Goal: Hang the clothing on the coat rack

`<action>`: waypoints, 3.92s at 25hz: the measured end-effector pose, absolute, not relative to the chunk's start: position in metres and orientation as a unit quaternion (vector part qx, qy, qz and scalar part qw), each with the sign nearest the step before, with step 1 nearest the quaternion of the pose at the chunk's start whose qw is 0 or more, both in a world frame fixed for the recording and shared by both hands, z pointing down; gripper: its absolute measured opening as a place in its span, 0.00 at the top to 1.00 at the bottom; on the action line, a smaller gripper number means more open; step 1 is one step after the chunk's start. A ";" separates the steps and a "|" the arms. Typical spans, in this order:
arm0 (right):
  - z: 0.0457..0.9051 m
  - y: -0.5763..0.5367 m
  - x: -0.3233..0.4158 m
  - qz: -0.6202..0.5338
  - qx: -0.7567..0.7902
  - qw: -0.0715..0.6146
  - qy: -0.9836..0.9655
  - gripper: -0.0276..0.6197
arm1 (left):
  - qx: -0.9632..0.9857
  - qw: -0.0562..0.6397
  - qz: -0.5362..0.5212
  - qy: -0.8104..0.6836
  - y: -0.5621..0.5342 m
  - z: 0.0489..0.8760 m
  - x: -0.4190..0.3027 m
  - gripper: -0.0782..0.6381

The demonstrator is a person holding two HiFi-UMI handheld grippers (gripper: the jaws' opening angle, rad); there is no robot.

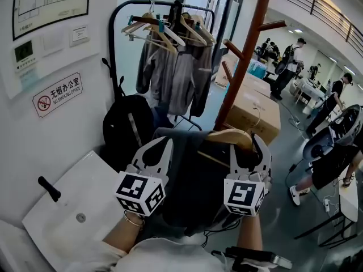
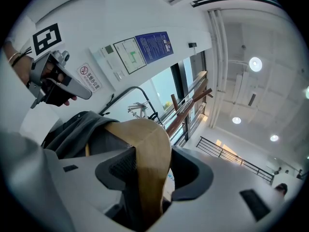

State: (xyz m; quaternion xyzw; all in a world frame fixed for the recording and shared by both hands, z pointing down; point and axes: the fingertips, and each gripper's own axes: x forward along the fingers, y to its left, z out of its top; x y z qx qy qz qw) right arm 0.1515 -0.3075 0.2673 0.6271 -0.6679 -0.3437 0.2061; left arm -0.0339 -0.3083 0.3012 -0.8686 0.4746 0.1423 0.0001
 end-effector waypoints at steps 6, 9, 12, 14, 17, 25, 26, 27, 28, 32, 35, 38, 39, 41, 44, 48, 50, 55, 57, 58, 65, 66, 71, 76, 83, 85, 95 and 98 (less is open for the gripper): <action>0.259 -0.328 0.149 -0.335 0.637 0.197 -0.666 0.60 | -0.877 -0.002 0.151 0.456 -0.328 0.296 -0.039 0.88; 0.259 -0.336 0.147 -0.325 0.632 0.194 -0.677 0.60 | -0.875 -0.008 0.153 0.460 -0.340 0.297 -0.039 0.88; 0.260 -0.344 0.145 -0.322 0.621 0.193 -0.687 0.60 | -0.874 -0.012 0.155 0.460 -0.342 0.297 -0.035 0.88; 0.262 -0.347 0.144 -0.322 0.617 0.194 -0.691 0.60 | -0.873 -0.013 0.153 0.462 -0.341 0.296 -0.033 0.88; 0.261 -0.352 0.142 -0.327 0.609 0.196 -0.696 0.60 | -0.870 -0.004 0.148 0.470 -0.340 0.291 -0.032 0.88; 0.254 -0.361 0.146 -0.328 0.587 0.207 -0.710 0.60 | -0.859 -0.008 0.157 0.487 -0.341 0.285 -0.027 0.88; 0.251 -0.362 0.147 -0.329 0.586 0.208 -0.711 0.60 | -0.859 -0.004 0.158 0.488 -0.340 0.281 -0.025 0.88; 0.247 -0.363 0.148 -0.330 0.584 0.208 -0.711 0.60 | -0.858 0.000 0.160 0.489 -0.340 0.277 -0.024 0.88; 0.244 -0.363 0.148 -0.332 0.583 0.208 -0.712 0.60 | -0.857 0.004 0.161 0.490 -0.341 0.274 -0.022 0.88; 0.227 -0.366 0.150 -0.333 0.579 0.211 -0.714 0.60 | -0.854 0.017 0.161 0.494 -0.341 0.261 -0.018 0.88; 0.214 -0.367 0.150 -0.337 0.575 0.212 -0.715 0.60 | -0.852 0.032 0.158 0.498 -0.342 0.250 -0.015 0.88; 0.206 -0.370 0.151 -0.336 0.570 0.213 -0.719 0.60 | -0.851 0.042 0.152 0.501 -0.342 0.241 -0.013 0.88; 0.204 -0.370 0.151 -0.335 0.568 0.214 -0.720 0.60 | -0.852 0.043 0.150 0.500 -0.342 0.239 -0.011 0.88; 0.200 -0.371 0.150 -0.336 0.564 0.215 -0.723 0.60 | -0.853 0.046 0.148 0.499 -0.342 0.235 -0.009 0.88; 0.191 -0.369 0.150 -0.346 0.560 0.213 -0.722 0.60 | -0.849 0.049 0.154 0.502 -0.341 0.230 -0.010 0.88; 0.177 -0.370 0.150 -0.355 0.558 0.209 -0.721 0.60 | -0.844 0.055 0.162 0.508 -0.339 0.220 -0.015 0.88; 0.170 -0.372 0.150 -0.358 0.558 0.211 -0.719 0.60 | -0.844 0.061 0.162 0.508 -0.339 0.214 -0.016 0.88; 0.152 -0.374 0.154 -0.366 0.564 0.210 -0.710 0.60 | -0.845 0.081 0.156 0.504 -0.336 0.199 -0.013 0.88; 0.143 -0.374 0.155 -0.371 0.565 0.209 -0.707 0.60 | -0.846 0.089 0.155 0.502 -0.335 0.192 -0.013 0.88; 0.138 -0.374 0.156 -0.373 0.565 0.209 -0.705 0.60 | -0.847 0.094 0.156 0.500 -0.335 0.187 -0.012 0.88; 0.098 -0.368 0.165 -0.388 0.570 0.198 -0.697 0.60 | -0.850 0.112 0.171 0.486 -0.331 0.162 -0.009 0.88; 0.094 -0.368 0.166 -0.388 0.569 0.197 -0.697 0.60 | -0.850 0.114 0.171 0.485 -0.330 0.160 -0.008 0.88; 0.075 -0.365 0.173 -0.392 0.573 0.199 -0.692 0.60 | -0.853 0.122 0.175 0.476 -0.327 0.153 -0.002 0.88; 0.067 -0.372 0.173 -0.391 0.570 0.219 -0.689 0.60 | -0.856 0.121 0.177 0.470 -0.326 0.153 0.004 0.88; 0.059 -0.383 0.172 -0.390 0.579 0.253 -0.670 0.60 | -0.857 0.119 0.181 0.468 -0.329 0.154 0.004 0.88; 0.056 -0.385 0.173 -0.388 0.583 0.259 -0.665 0.60 | -0.857 0.118 0.183 0.467 -0.330 0.154 0.002 0.88; 0.059 -0.403 0.172 -0.369 0.592 0.320 -0.641 0.60 | -0.858 0.105 0.202 0.461 -0.342 0.159 -0.009 0.88; 0.063 -0.410 0.171 -0.363 0.594 0.329 -0.638 0.60 | -0.860 0.100 0.206 0.456 -0.347 0.162 -0.010 0.88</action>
